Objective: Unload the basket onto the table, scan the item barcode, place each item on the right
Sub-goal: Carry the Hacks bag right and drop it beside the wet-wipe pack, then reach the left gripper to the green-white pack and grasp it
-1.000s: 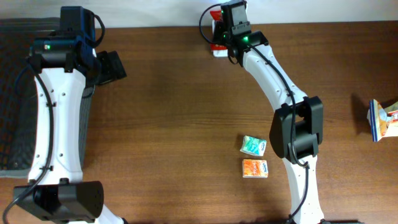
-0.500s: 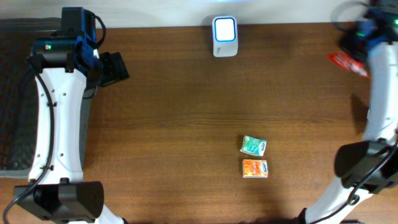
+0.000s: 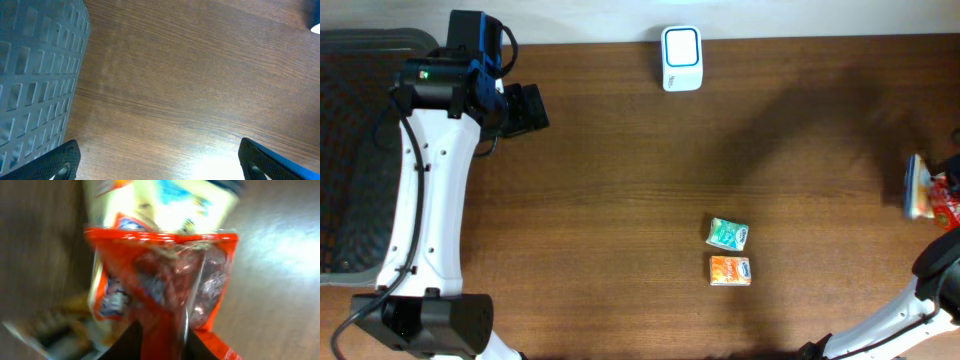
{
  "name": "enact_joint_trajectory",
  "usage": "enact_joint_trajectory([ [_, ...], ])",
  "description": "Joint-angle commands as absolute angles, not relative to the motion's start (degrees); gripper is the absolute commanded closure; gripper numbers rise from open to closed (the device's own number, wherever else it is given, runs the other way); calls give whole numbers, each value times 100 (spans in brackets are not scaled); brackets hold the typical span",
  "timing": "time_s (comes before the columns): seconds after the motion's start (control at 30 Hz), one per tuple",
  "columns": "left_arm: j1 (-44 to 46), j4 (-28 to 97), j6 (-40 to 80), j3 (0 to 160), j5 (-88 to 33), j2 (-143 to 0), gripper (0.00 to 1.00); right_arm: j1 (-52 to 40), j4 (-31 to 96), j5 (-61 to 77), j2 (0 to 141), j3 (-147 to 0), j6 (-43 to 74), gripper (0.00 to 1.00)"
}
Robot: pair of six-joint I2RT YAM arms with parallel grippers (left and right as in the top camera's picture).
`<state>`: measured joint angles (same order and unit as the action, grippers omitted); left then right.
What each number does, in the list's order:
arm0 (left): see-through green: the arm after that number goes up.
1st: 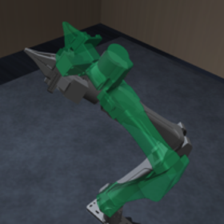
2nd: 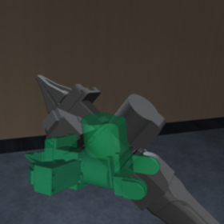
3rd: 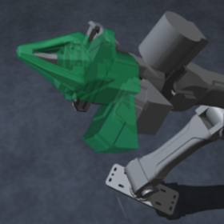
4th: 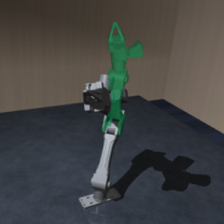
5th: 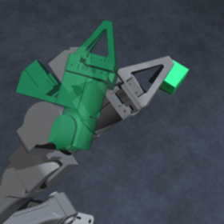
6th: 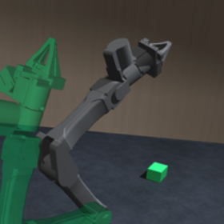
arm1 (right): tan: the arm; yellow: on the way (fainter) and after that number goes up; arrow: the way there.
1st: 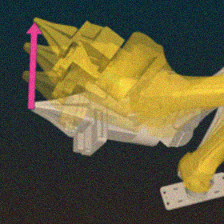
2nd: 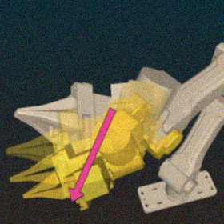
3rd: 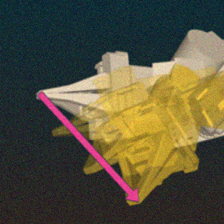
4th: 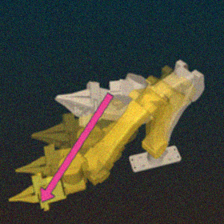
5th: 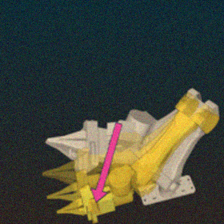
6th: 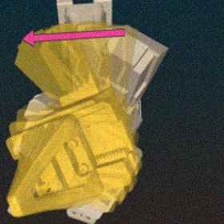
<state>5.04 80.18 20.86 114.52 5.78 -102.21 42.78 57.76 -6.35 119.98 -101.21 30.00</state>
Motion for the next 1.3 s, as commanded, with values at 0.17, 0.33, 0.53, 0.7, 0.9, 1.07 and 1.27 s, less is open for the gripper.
enact_joint_trajectory([
  [0.17,510,7968,2161,11408,517,-10167,1,3789,6136,217,11675,-10108,2576,1],
  [0.33,530,7830,1951,11133,-283,-10167,1,3789,6143,906,10521,-10127,2596,2],
  [0.53,1083,6930,1352,10086,-1791,-10167,1,3474,6632,2023,9612,-10127,2571,2],
  [0.7,2110,5798,1437,8941,-1984,-10171,1,2908,7356,1988,9719,-10125,2571,2],
  [0.9,3118,4641,1846,8215,-1975,-10368,0,2766,7354,1970,9723,-10125,2571,2],
  [1.07,3743,4366,1887,8211,-2003,-11010,16,2775,7354,1970,9723,-10125,2571,2],
  [1.27,4414,3933,1876,8213,-2574,-11459,15,2775,7354,1970,9723,-10125,2571,2],
])
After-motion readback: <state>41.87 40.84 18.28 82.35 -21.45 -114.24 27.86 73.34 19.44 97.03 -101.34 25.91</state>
